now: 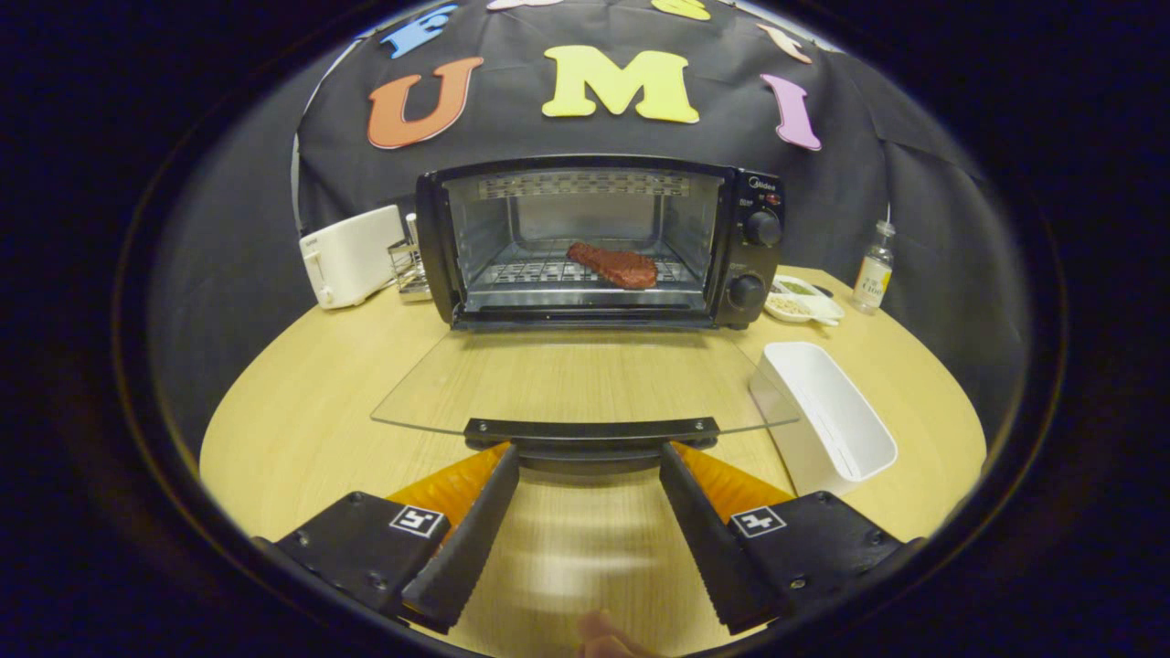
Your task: Open the toaster oven, put the food inside, and close the toaster oven door.
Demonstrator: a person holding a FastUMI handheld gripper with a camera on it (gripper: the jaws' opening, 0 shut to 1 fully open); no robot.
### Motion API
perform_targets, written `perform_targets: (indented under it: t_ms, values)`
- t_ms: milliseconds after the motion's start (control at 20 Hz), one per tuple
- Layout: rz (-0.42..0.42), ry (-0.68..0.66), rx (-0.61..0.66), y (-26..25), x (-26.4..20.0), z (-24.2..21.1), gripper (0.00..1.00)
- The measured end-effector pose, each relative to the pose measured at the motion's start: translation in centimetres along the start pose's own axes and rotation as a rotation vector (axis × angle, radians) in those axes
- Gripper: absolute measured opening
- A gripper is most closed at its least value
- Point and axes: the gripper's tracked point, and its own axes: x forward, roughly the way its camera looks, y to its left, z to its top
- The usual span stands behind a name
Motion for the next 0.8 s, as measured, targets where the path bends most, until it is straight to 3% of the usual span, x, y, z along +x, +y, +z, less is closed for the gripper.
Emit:
perform_targets:
  t_ms: [300, 450, 800]
  values:
    - [-0.003, -0.075, 0.002, 0.4, -1.1, 1.8, 0.99]
    - [-0.016, -0.205, -0.028, 0.7, -2.1, 5.1, 0.99]
    - [-0.035, -0.28, -0.031, 1.0, -2.2, 8.8, 0.99]
